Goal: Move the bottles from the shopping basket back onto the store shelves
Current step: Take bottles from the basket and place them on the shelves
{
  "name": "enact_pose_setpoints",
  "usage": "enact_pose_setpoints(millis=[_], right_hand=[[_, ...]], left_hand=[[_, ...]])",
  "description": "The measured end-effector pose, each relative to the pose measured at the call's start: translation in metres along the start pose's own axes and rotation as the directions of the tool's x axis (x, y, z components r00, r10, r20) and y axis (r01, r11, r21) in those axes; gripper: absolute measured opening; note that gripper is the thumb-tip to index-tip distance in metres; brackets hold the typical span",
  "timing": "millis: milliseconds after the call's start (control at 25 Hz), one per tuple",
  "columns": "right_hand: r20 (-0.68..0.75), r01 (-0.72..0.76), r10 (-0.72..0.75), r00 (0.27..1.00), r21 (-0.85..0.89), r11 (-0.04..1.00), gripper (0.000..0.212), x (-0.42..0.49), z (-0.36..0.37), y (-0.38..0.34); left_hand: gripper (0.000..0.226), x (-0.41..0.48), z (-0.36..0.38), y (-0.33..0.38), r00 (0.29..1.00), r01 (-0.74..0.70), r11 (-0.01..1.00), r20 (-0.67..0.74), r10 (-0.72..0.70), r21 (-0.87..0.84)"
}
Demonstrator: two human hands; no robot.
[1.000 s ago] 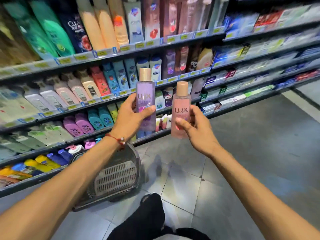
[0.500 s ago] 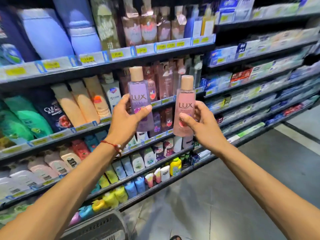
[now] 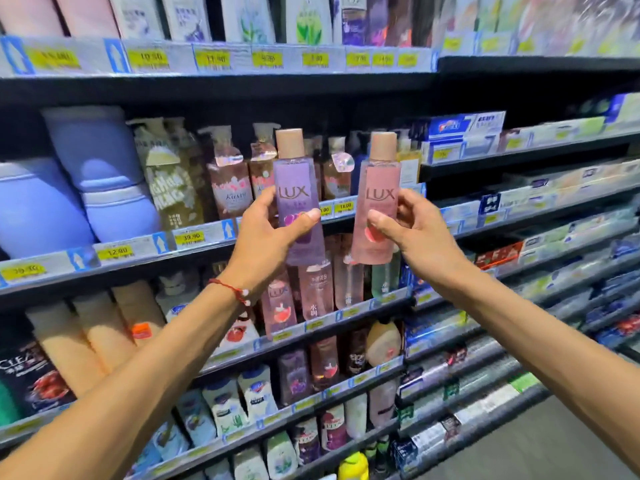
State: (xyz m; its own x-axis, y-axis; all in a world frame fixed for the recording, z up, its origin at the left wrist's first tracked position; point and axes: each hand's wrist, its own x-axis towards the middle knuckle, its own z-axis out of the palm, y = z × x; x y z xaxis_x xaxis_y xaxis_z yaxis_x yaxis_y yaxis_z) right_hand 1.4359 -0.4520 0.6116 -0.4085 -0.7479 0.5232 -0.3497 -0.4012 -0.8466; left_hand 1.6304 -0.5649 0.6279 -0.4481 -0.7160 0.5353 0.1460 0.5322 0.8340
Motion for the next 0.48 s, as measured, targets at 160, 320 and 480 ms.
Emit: enact_pose_setpoints(millis=[160,320,480], right_hand=[[0.063,0.054,-0.056,0.996,0.029,0.998,0.02,0.053,-0.039,0.0],[0.123,0.091,-0.104,0.987,0.106,0.99,0.018,0.11,-0.089,-0.004],[0.156,0.162,-0.176,0.972,0.102,0.982,0.021,0.161,-0.136,-0.015]], left_hand=[[0.038,0.044,0.037,0.013,0.997,0.011,1.0,-0.079,-0.013,-0.025],[0.034,0.079,0.089,0.033,0.984,-0.007,1.0,-0.18,0.004,-0.02],[0.033,0.109,0.135,0.06,0.973,-0.024,0.999,-0.228,0.029,0.027]])
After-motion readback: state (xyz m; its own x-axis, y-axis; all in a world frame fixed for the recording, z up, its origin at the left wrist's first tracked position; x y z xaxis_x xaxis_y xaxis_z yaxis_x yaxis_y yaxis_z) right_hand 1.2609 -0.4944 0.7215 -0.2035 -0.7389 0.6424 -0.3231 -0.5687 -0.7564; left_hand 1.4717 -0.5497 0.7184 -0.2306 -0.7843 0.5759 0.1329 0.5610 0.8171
